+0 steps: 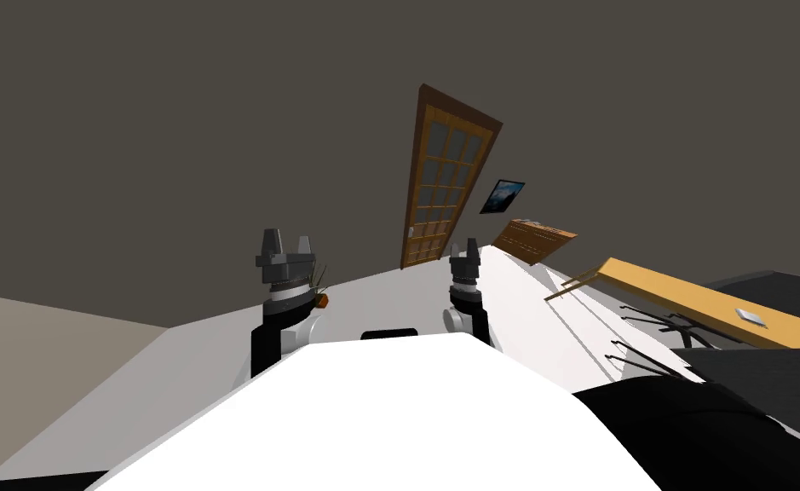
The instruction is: Pull the door open
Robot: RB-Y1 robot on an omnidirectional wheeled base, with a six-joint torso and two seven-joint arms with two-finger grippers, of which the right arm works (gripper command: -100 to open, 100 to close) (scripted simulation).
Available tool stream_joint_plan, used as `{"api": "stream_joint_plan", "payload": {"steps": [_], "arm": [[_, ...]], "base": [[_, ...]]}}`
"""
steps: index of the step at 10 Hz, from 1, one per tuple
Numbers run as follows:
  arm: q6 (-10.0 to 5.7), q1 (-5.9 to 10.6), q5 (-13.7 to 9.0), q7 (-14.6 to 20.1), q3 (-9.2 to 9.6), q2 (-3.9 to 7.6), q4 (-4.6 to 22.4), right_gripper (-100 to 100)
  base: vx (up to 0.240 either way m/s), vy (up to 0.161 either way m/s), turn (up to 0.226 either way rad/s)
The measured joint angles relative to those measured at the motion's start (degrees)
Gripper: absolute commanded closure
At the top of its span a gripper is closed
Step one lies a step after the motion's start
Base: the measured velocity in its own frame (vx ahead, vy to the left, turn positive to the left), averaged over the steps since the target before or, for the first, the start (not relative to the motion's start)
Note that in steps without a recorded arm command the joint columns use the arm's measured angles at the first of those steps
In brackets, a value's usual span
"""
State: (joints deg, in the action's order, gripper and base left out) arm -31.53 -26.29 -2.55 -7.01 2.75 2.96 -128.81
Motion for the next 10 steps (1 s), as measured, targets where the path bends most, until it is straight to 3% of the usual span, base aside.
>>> {"api": "stream_joint_plan", "payload": {"steps": [4, 10], "arm": [[-1.12, 1.95, 1.67, -3.07, -0.8, 0.55, 5.1, -100], [-3.68, 3.63, 3.87, -7.4, -2.15, 1.65, 12.5, -100]], "base": [[0.129, -0.008, 0.023], [0.098, -0.022, 0.018]]}}
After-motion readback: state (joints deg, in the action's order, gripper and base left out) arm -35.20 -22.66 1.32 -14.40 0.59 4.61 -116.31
